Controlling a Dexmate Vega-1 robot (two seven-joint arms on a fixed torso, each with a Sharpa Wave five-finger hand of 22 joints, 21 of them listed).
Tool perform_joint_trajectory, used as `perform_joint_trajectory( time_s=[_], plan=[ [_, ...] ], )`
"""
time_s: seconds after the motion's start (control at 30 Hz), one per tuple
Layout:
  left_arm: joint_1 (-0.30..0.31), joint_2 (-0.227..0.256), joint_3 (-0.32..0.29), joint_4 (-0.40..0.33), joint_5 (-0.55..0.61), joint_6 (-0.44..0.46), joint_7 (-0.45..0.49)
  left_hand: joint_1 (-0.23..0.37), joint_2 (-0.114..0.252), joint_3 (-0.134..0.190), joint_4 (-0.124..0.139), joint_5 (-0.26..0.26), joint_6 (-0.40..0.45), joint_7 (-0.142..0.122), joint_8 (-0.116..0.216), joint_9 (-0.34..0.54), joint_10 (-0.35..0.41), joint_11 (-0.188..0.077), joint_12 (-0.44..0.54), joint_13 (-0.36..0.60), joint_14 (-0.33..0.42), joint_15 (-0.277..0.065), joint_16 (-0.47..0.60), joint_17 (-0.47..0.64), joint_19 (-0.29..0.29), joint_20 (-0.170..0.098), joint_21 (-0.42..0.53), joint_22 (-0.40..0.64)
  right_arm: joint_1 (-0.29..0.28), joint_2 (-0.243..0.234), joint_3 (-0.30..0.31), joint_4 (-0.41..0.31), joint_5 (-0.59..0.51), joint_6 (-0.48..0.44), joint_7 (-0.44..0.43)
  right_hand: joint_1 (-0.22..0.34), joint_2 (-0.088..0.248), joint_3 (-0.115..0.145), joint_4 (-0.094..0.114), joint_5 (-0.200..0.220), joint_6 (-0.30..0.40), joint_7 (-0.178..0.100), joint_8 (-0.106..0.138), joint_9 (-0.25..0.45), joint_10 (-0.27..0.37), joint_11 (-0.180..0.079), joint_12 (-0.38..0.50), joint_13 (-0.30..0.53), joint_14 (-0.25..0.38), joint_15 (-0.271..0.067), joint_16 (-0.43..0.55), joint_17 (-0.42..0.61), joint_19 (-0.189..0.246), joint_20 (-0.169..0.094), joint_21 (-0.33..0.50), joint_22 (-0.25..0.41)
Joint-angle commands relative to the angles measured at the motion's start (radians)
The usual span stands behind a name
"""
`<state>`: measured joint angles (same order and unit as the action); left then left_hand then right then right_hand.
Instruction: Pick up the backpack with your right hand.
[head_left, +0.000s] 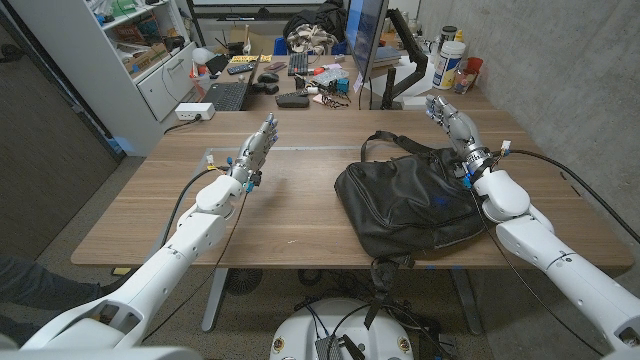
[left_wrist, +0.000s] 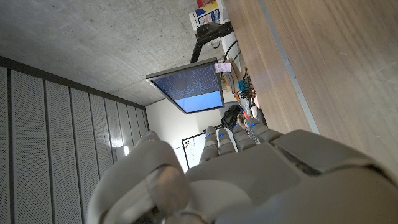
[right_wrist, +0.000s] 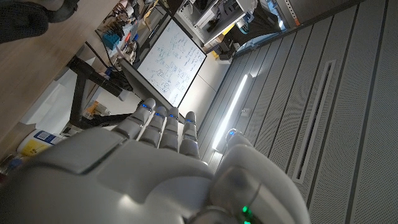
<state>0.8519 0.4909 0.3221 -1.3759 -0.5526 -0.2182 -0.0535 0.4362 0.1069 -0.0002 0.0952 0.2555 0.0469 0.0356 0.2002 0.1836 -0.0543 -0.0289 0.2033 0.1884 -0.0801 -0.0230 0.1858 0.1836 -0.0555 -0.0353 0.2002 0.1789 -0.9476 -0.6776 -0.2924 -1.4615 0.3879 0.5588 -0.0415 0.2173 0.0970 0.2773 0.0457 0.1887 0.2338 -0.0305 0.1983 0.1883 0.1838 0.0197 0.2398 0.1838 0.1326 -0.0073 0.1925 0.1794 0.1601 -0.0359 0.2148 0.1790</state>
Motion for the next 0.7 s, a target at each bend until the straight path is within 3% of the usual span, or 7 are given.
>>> perform_joint_trajectory(
  time_s=[0.03, 0.7],
  plan=[
    [-0.008, 0.013, 0.003, -0.007, 0.003, 0.011, -0.013, 0.008, 0.001, -0.005, -0.003, -0.003, 0.012, 0.0, 0.006, 0.003, 0.005, 0.0, 0.005, 0.003, 0.004, 0.002, 0.007, 0.003, -0.004, -0.036, 0.004, 0.003, -0.016, -0.025, 0.003, -0.02, -0.074, 0.03, -0.041, 0.014, 0.003, 0.0, -0.007, -0.003, 0.002, -0.003, 0.001, 0.004, 0.004, -0.01, -0.007, 0.002, 0.008, 0.001, 0.001, 0.002, 0.013, 0.0, 0.005, 0.005],
    [-0.011, 0.018, -0.001, -0.007, -0.002, 0.014, -0.018, 0.01, 0.002, -0.006, -0.004, -0.005, 0.015, -0.002, 0.005, 0.004, 0.004, -0.001, 0.004, 0.003, 0.004, 0.002, 0.006, 0.003, -0.012, -0.024, 0.0, 0.003, -0.068, -0.098, 0.023, -0.114, -0.306, 0.009, -0.18, 0.03, 0.0, 0.004, -0.019, -0.003, 0.0, -0.012, 0.0, 0.005, -0.002, -0.018, -0.012, 0.002, 0.008, 0.003, -0.003, 0.0, 0.012, 0.016, 0.001, 0.005]
  ],
)
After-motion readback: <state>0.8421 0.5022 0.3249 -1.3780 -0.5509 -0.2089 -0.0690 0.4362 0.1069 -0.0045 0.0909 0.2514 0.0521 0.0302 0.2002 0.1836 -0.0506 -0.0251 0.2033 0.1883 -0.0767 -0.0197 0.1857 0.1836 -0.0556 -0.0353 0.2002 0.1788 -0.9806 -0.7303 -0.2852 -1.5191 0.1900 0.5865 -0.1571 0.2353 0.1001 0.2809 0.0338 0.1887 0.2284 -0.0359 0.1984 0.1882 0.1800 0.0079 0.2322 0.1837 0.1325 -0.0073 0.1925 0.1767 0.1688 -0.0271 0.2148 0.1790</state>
